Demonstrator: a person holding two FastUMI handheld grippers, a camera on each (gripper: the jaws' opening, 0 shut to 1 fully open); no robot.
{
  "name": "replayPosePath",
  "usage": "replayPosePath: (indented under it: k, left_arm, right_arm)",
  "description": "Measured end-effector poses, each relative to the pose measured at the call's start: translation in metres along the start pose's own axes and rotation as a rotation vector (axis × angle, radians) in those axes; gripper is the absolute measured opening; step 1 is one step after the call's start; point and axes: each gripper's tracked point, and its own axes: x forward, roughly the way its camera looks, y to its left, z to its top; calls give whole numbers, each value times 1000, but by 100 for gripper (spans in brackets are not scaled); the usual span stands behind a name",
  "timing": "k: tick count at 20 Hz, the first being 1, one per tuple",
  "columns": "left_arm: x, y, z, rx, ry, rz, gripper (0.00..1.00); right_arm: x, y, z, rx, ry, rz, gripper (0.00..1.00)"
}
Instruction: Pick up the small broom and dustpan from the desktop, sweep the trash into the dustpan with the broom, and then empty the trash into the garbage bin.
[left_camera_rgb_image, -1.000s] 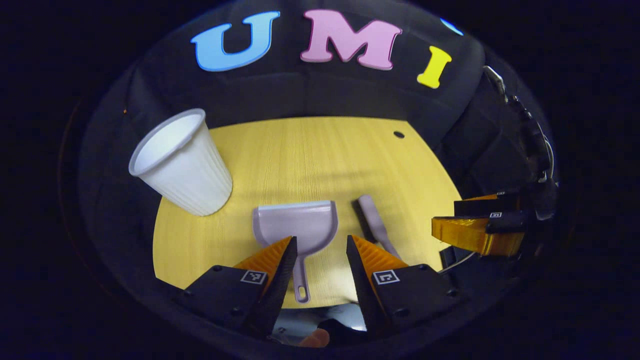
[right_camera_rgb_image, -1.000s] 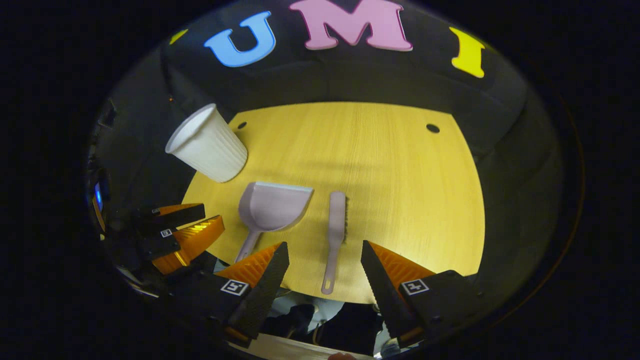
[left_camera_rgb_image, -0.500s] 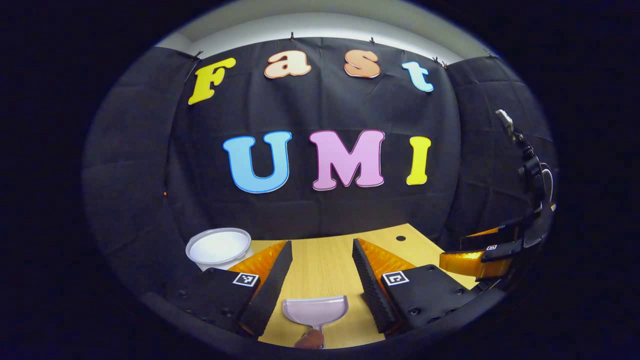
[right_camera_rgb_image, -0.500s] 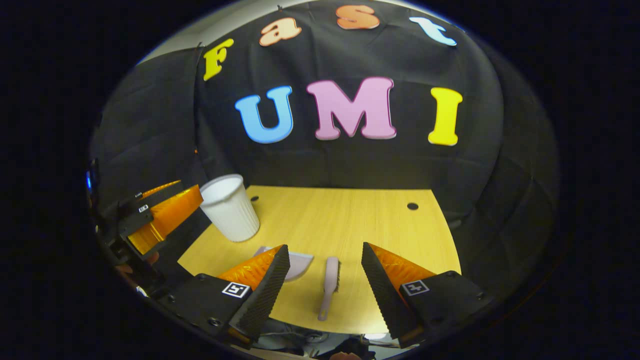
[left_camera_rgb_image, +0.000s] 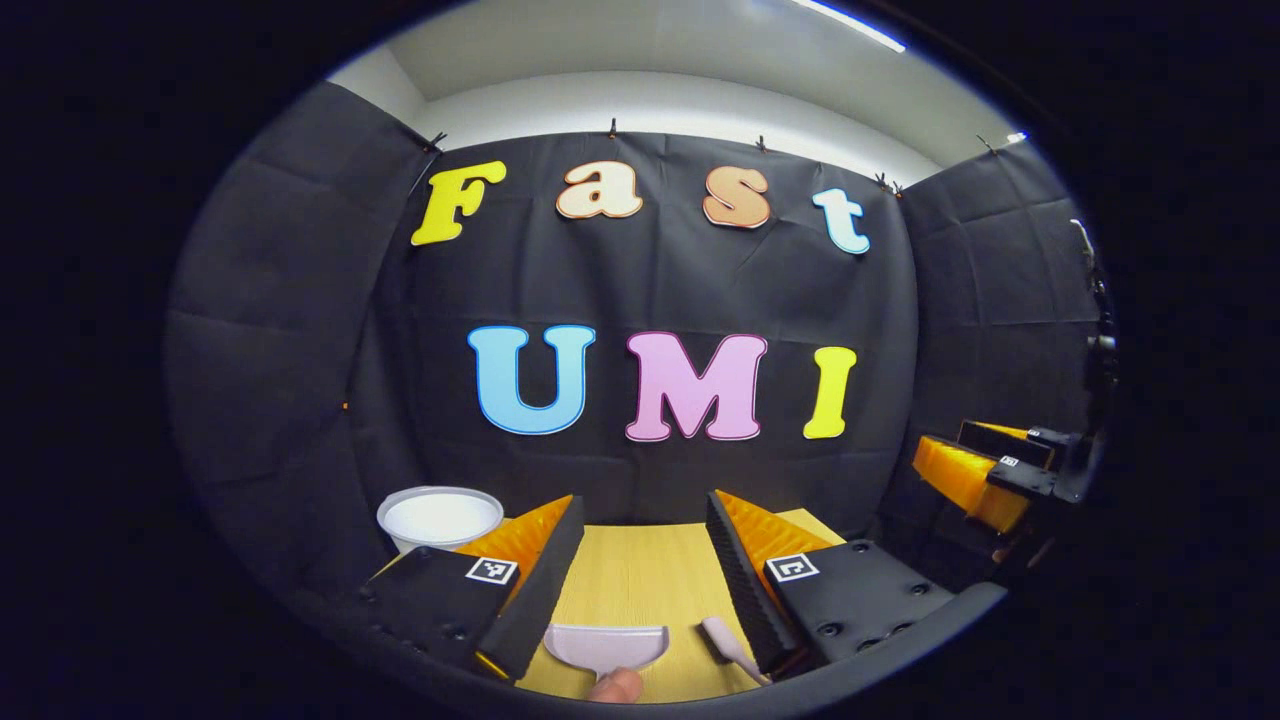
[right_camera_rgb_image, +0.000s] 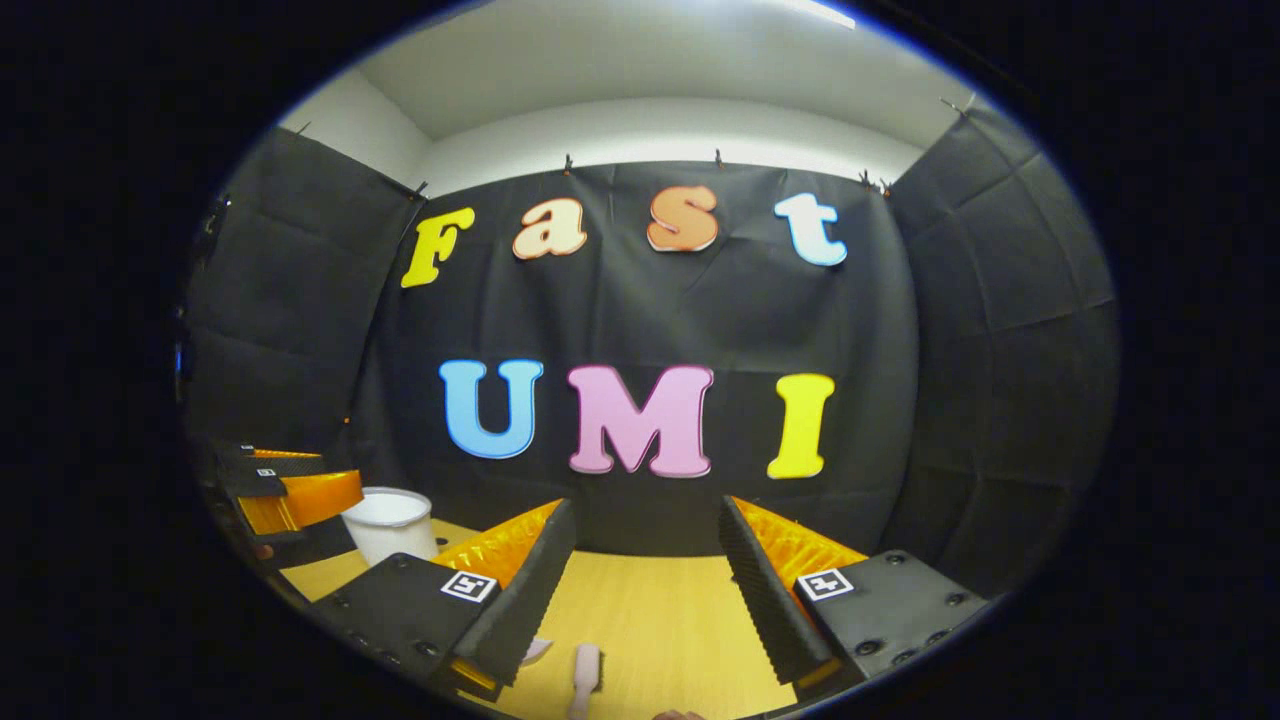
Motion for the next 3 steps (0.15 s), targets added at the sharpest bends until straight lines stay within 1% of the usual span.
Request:
replayPosePath:
  k: [1, 2, 3]
  left_arm:
    - [-2, 3, -9, 5, 14, 7, 73]
    - [-3, 3, -13, -6, 17, 8, 73]
    - [-5, 2, -17, -24, 25, 5, 73]
  right_arm:
    - [1, -3, -1, 2, 4, -6, 93]
    - [1, -3, -3, 15, 11, -5, 89]
    - [1, -4, -4, 32, 24, -3, 93]
